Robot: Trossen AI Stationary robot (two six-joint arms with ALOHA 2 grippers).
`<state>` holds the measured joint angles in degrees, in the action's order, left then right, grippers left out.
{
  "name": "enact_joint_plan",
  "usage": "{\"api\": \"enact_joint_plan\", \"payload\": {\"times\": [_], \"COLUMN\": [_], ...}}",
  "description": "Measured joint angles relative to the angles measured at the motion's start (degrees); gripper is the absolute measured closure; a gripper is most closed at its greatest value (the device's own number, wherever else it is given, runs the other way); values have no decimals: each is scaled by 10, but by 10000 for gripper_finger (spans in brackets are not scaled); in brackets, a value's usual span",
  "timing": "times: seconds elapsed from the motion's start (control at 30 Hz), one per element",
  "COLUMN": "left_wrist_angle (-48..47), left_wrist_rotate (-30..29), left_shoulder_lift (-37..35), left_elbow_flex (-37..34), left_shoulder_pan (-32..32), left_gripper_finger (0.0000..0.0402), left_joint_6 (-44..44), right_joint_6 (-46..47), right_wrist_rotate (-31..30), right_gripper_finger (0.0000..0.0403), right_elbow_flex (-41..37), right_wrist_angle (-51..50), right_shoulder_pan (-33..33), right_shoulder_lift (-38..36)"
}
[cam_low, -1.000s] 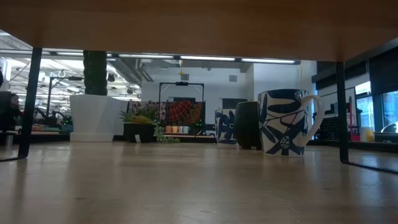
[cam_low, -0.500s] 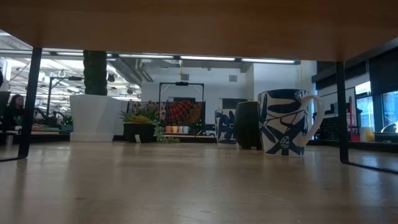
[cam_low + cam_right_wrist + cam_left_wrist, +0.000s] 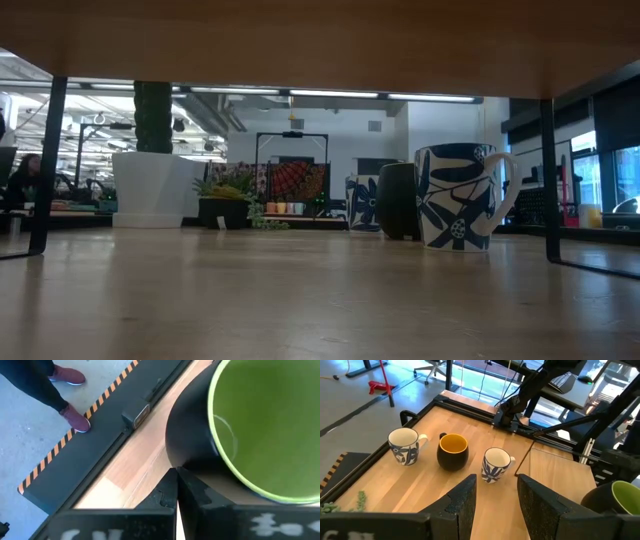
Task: Place coffee mugs
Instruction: Put the green mug on the shelf
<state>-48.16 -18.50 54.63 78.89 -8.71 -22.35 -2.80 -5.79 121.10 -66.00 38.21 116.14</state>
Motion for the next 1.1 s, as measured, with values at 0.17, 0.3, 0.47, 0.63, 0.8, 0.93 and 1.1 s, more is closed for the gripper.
{"api": "enact_joint_plan", "payload": {"times": [0.17,0.3,0.47,0.63,0.8,0.93,1.1], "left_wrist_angle": [-2,-2,-2,-2,-2,-3,-3], "left_wrist_rotate": [0,0,0,0,0,0,-1], "left_shoulder_lift": [0,0,0,0,0,0,0], "left_elbow_flex": [0,0,0,0,0,0,0], "left_shoulder_pan": [0,0,0,0,0,0,0], "left_gripper_finger": [264,264,264,264,264,264,264], "left_joint_6": [0,4,4,4,5,5,5], "right_joint_6": [-18,-33,-51,-44,-16,-34,-111], "right_wrist_rotate": [4,9,17,43,-17,-53,-38], "right_gripper_finger": [403,403,403,403,403,403,403], "right_elbow_flex": [0,0,0,0,0,0,0], "right_wrist_angle": [1,2,9,-9,-127,-161,-91], "right_shoulder_pan": [-8,-16,-29,-30,-22,-52,-94], "right_shoulder_lift": [0,0,0,0,-30,-40,-36]}}
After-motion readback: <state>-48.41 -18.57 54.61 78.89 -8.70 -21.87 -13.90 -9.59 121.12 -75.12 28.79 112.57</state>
